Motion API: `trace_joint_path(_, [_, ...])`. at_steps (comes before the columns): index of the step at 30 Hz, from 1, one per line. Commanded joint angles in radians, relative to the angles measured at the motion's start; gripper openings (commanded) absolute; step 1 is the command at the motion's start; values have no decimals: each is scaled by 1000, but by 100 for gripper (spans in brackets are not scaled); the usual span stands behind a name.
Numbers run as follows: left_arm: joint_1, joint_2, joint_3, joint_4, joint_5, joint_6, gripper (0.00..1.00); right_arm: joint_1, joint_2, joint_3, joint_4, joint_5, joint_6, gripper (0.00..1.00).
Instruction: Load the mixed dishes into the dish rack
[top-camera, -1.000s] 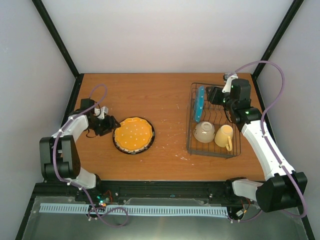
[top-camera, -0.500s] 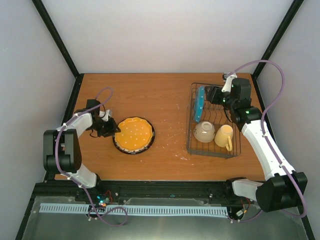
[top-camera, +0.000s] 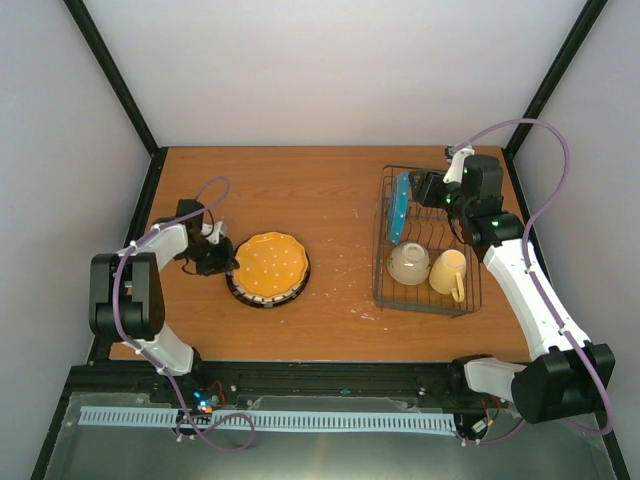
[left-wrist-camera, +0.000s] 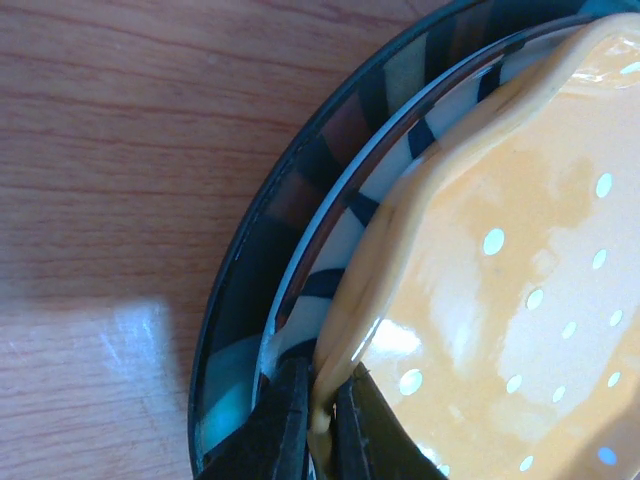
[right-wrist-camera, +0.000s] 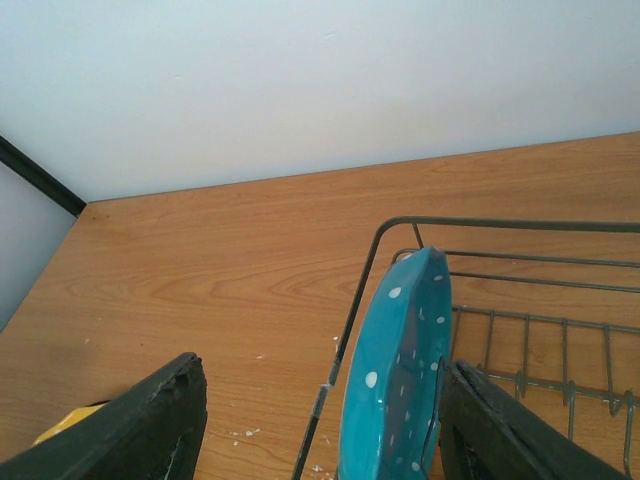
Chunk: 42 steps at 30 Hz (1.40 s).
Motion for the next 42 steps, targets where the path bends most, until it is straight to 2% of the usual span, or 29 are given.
trace_joint_path(1, [-4,-34,57,-8,20,-11,1,-5,-10,24,24,-30,-3,63])
trace_joint_path(7, [-4,-121,137,-16,132,-26,1,39,-46,-1,97,-136,-73,61])
trace_joint_path(11, [-3,-157,224,-53,192,-35,1,237,-68,-13,138,-89,-258,61])
trace_joint_path(17, [-4,-168,346,-142,174,-29,1,711,-1,-24,133,272,-618,70])
trace_joint_path(20, [-4,-165,379,-164,166,-29,1,915,88,-43,137,543,-788,71])
trace_joint_path(22, [-4,-161,393,-173,163,-26,1,1022,138,-101,218,767,-920,72])
trace_joint_path(23, [-5,-159,397,-175,162,-24,1,1056,156,-132,270,832,-978,72])
trace_joint_path(25, [-3,-159,405,-181,162,-23,1,1091,163,-186,359,905,-1075,74])
trace_joint_path(30, [-3,-154,437,-202,178,-22,1,1107,162,-258,477,950,-1196,76])
trace_joint_path(32, [-4,-158,447,-208,187,-26,1,1107,193,-282,575,995,-1272,76])
trace_joint_path(42, [-4,-209,450,-234,215,-33,1,1097,404,-221,741,993,-1390,76])
